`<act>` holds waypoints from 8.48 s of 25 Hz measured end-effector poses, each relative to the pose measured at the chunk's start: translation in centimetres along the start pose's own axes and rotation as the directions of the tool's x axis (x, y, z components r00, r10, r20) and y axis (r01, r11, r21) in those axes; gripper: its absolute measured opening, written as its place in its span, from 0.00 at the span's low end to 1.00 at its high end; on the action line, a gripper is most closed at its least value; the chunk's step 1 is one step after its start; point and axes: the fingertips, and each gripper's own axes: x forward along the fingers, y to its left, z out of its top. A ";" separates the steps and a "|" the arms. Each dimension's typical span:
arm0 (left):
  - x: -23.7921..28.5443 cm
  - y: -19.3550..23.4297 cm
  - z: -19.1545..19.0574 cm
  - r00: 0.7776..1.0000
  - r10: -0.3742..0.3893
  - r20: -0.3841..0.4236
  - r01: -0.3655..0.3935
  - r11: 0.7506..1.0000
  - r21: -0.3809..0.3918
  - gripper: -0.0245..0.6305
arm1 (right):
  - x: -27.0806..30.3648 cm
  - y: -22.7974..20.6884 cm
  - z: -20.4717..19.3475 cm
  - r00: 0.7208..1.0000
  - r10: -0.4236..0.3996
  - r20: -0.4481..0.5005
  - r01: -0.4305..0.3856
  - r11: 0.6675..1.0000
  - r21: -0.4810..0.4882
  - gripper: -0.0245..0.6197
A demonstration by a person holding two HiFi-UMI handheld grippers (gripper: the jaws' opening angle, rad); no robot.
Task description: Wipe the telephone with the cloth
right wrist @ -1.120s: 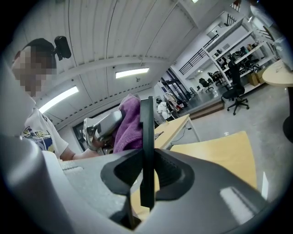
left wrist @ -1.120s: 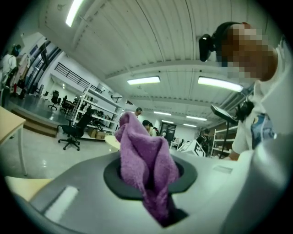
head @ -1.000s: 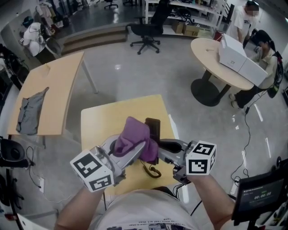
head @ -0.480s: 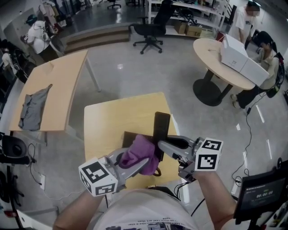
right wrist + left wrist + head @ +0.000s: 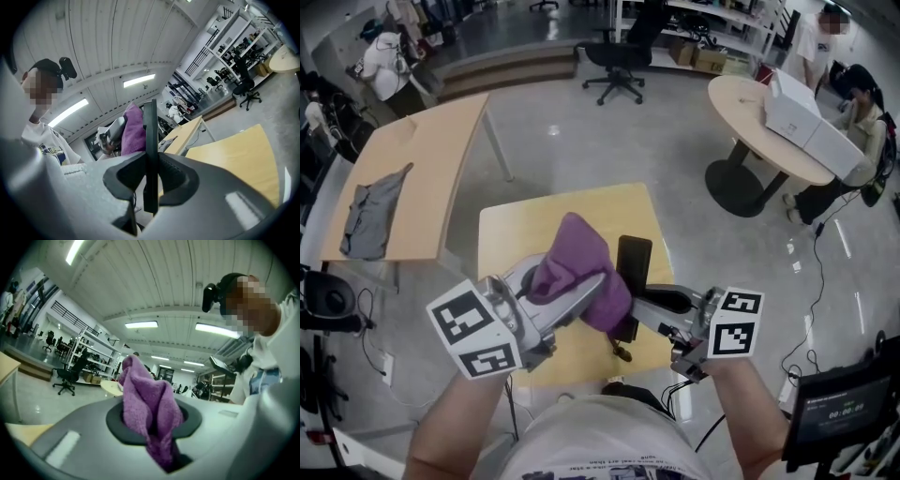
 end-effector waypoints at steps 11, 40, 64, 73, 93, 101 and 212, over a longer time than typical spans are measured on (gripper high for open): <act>1.1 0.2 -3.8 0.998 -0.042 -0.049 0.039 0.997 -0.063 0.17 | -0.8 0.2 -0.4 1.000 0.017 0.005 -0.017 1.000 0.009 0.15; -0.1 1.5 -1.8 0.994 -0.108 -0.014 0.106 0.990 -0.097 0.17 | -0.4 4.6 -0.5 0.965 0.246 -0.089 -0.250 0.968 -0.034 0.15; -1.1 -3.3 -10.5 0.957 -0.281 -0.079 0.248 0.927 -0.283 0.17 | -1.0 2.7 0.6 0.981 0.195 -0.010 -0.195 0.981 -0.020 0.15; -1.8 0.0 -9.9 0.962 -0.272 -0.016 0.250 0.906 -0.343 0.17 | -1.2 4.2 0.4 0.961 0.275 -0.023 -0.276 0.961 -0.018 0.15; -0.2 3.0 -1.3 0.902 -0.315 0.296 0.413 0.827 -0.381 0.17 | 0.6 5.3 -2.0 0.943 0.317 -0.099 -0.318 0.948 0.004 0.15; -1.4 2.5 -4.8 0.919 -0.316 0.237 0.390 0.816 -0.427 0.17 | 1.0 4.7 -1.2 0.952 0.297 -0.081 -0.298 0.955 0.003 0.15; -19.7 -5.5 -16.6 0.995 -0.014 0.097 0.068 0.811 -0.581 0.17 | -2.2 -8.7 -9.5 0.702 -0.711 0.047 0.608 0.563 -0.559 0.15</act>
